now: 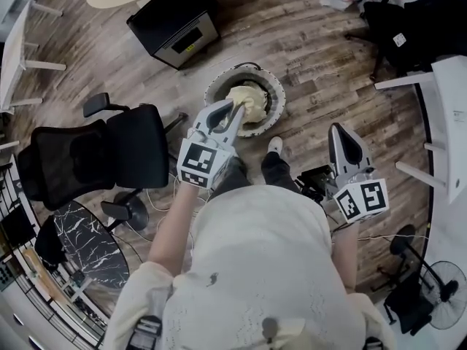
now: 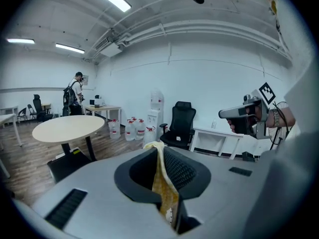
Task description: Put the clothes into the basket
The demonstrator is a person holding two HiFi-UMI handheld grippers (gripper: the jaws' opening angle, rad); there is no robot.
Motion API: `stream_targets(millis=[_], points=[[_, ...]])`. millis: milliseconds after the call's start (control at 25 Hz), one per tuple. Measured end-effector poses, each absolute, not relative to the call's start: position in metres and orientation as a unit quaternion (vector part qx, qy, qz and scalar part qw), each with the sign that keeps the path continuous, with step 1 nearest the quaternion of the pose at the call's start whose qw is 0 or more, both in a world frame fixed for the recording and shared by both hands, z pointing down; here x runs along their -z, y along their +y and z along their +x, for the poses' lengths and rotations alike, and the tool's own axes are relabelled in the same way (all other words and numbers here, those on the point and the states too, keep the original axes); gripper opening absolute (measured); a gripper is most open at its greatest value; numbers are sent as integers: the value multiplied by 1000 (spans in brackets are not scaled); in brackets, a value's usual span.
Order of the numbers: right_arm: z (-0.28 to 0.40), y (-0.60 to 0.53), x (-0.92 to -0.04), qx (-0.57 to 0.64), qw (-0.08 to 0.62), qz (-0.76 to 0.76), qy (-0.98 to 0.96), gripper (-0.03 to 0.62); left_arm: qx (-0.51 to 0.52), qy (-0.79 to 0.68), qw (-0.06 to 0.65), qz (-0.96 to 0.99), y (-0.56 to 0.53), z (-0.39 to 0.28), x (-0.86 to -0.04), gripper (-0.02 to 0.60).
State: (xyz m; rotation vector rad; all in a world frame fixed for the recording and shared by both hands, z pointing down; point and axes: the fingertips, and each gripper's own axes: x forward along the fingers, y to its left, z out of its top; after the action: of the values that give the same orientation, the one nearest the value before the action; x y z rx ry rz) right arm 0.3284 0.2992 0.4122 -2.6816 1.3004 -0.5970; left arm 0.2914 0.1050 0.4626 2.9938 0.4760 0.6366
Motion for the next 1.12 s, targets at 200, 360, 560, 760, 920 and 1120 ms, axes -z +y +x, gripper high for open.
stream_targets(millis=[200,360,560,760,920,1120], points=[[336,291,-418,199,50,-880,428,11,-238,150,25,959,103,282,-495,52],[337,284,-424,204,47,-875,435,9,-258,144,30,955,101,276,-515,52],[341,276,-430,210,41,-872,439,9,-277,140,33,950,97,268,-535,52],[347,270,-434,213,42,-871,439,10,-300,135,37,944,94,265,-552,52],[349,261,-435,215,43,-867,447,10,-314,136,41,939,92,262,-569,52],[348,252,-439,220,43,-862,454,10,-332,133,56,932,91,258,-591,52]])
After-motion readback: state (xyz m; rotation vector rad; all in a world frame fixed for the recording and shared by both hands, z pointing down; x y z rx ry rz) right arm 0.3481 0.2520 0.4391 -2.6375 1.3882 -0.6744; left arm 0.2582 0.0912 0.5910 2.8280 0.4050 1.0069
